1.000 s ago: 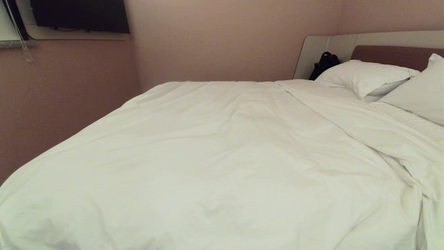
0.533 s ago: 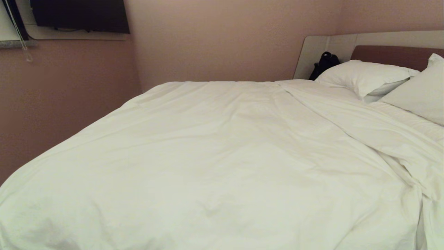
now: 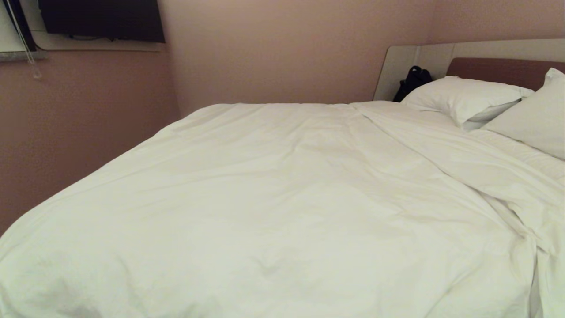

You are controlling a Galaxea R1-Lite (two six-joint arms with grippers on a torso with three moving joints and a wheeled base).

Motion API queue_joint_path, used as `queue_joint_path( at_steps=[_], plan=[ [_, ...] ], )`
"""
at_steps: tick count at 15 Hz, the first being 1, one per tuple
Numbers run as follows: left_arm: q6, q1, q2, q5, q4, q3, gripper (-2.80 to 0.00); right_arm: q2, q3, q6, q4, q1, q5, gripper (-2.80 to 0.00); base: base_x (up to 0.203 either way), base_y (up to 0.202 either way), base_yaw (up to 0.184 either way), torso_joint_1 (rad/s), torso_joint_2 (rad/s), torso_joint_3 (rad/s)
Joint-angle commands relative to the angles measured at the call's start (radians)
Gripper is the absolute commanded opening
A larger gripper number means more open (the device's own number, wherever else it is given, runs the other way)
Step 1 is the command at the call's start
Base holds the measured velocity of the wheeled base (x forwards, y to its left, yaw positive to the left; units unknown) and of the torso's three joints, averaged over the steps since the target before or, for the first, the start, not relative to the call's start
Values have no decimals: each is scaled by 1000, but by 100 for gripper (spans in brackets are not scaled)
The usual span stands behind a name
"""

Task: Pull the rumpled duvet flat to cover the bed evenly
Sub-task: Flatten the corners of the folded blanket

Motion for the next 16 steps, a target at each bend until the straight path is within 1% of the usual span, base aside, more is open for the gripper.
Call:
queue_joint_path(
  at_steps=[1,3,4,7,10,13,16],
  plan=[
    [0,0,0,0,0,0,-280,0,0,-2,32,7,10,0,0,0,0,0,0,0],
    [0,0,0,0,0,0,-280,2,0,-4,41,7,12,0,0,0,0,0,0,0],
    [0,0,0,0,0,0,-280,1,0,-4,43,7,12,-280,0,0,0,0,0,0],
    [0,0,0,0,0,0,-280,-14,0,-12,74,5,13,-280,0,0,0,0,0,0],
    [0,0,0,0,0,0,-280,-52,0,-37,144,-2,14,-280,0,0,0,0,0,0],
    [0,0,0,0,0,0,-280,-148,0,-62,256,-18,8,-280,0,0,0,0,0,0],
    [0,0,0,0,0,0,-280,-262,0,-67,349,-43,-6,-280,0,0,0,0,0,0]
  ],
)
